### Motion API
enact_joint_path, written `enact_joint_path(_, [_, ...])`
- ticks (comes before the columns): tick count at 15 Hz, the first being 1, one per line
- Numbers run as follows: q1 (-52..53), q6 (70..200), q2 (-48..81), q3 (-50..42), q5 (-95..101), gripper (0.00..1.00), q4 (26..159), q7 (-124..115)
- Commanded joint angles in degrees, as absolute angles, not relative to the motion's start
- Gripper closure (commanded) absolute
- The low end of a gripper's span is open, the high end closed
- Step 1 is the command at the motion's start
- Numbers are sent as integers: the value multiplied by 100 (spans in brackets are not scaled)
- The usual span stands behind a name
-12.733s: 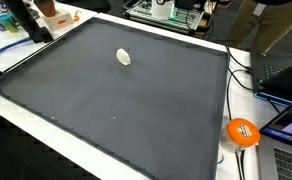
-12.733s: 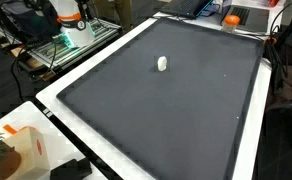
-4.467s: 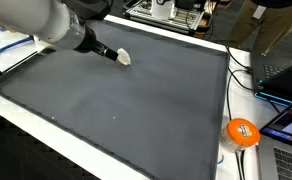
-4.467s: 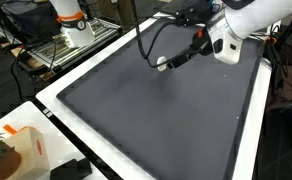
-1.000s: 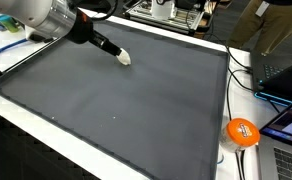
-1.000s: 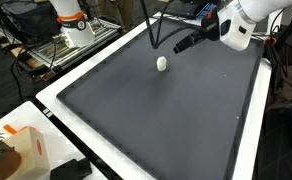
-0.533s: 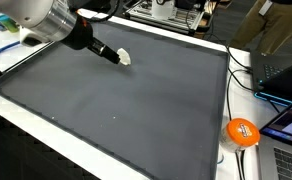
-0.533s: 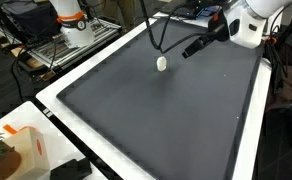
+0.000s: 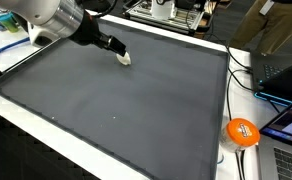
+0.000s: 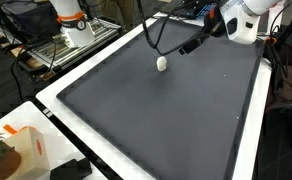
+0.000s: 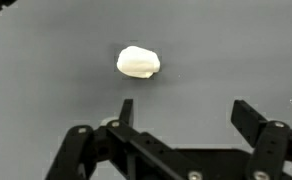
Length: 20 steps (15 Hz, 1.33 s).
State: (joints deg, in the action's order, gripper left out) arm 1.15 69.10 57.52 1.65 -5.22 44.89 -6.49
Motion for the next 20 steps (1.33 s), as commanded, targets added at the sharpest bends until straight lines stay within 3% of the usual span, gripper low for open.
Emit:
enact_joint_path(1, [115,6911,5753,165,-522,0,4489,-649])
enact_joint_path(5, [66,7052,5592,120,-541,0,4812,-735])
enact_joint_path(14, [-188,8760,4182,-53,-968,0,7267,-1339])
enact_joint_path(20, [-63,8798,3075,-105,-830,0,8714,-1262])
